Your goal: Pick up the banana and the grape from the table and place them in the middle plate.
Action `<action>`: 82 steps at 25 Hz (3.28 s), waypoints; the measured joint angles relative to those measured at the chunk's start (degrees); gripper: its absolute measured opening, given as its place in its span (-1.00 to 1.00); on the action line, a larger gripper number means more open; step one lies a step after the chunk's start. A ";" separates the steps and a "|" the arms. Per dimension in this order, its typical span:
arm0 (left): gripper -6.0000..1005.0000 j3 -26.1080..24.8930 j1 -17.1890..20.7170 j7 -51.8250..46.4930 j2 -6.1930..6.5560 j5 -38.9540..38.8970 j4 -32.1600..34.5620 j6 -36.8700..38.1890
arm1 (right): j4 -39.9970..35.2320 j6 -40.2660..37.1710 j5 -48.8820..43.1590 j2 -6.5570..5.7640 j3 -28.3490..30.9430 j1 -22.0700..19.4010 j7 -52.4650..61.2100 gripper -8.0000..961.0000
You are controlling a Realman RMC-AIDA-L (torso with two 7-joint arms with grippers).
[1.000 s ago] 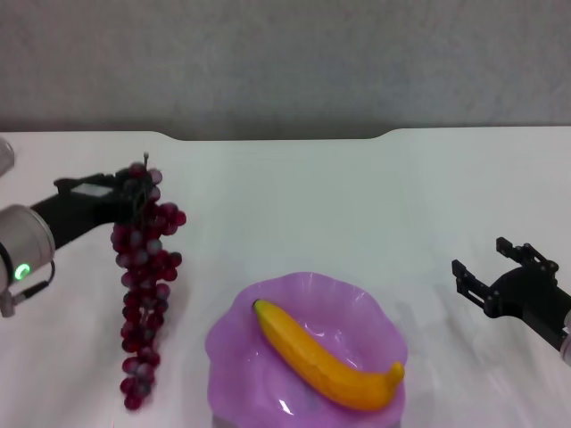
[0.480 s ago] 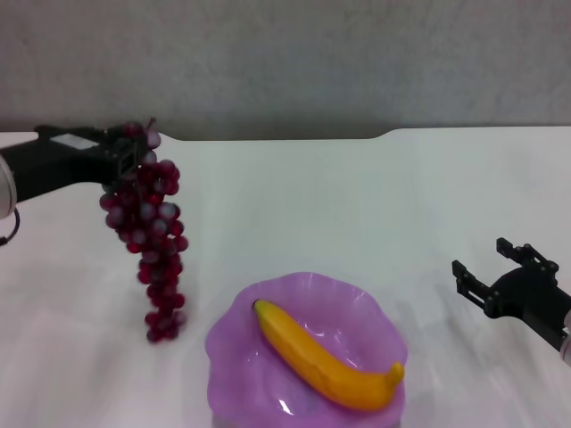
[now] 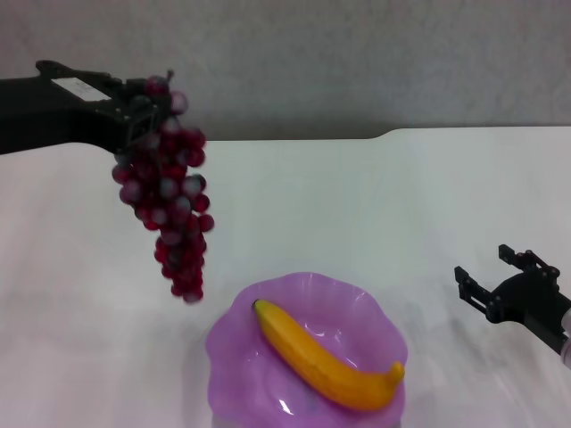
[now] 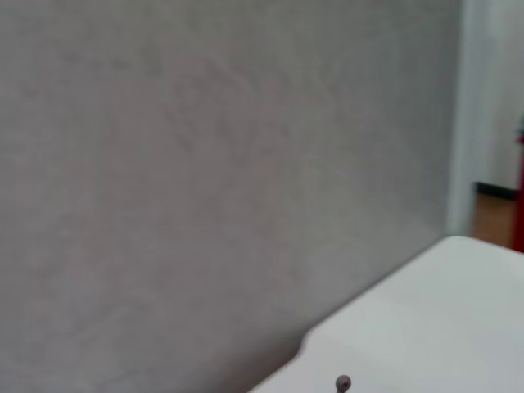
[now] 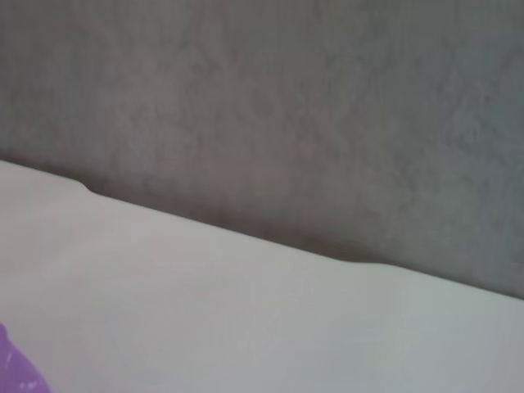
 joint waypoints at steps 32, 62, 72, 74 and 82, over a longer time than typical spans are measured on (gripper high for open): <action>-0.55 24.78 -3.32 10.64 -0.54 -1.21 -10.17 5.36 | 0.49 -0.51 0.07 0.00 0.00 0.05 0.00 0.63; 0.38 35.07 -3.50 9.19 -0.59 8.92 -17.19 17.66 | 0.13 -0.52 0.07 -0.09 0.00 0.04 0.00 0.63; 0.76 34.05 13.42 14.09 -0.40 0.37 -15.94 52.87 | 0.07 -0.17 0.14 -0.09 0.00 -0.07 0.00 0.63; 0.78 34.85 14.61 15.89 -0.38 -3.67 -19.77 61.28 | 0.14 -0.01 0.15 -0.09 0.00 -0.07 0.00 0.63; 0.78 43.02 9.02 8.81 -0.17 -4.85 -45.64 93.05 | 0.36 0.01 0.16 0.01 0.10 -0.07 0.00 0.63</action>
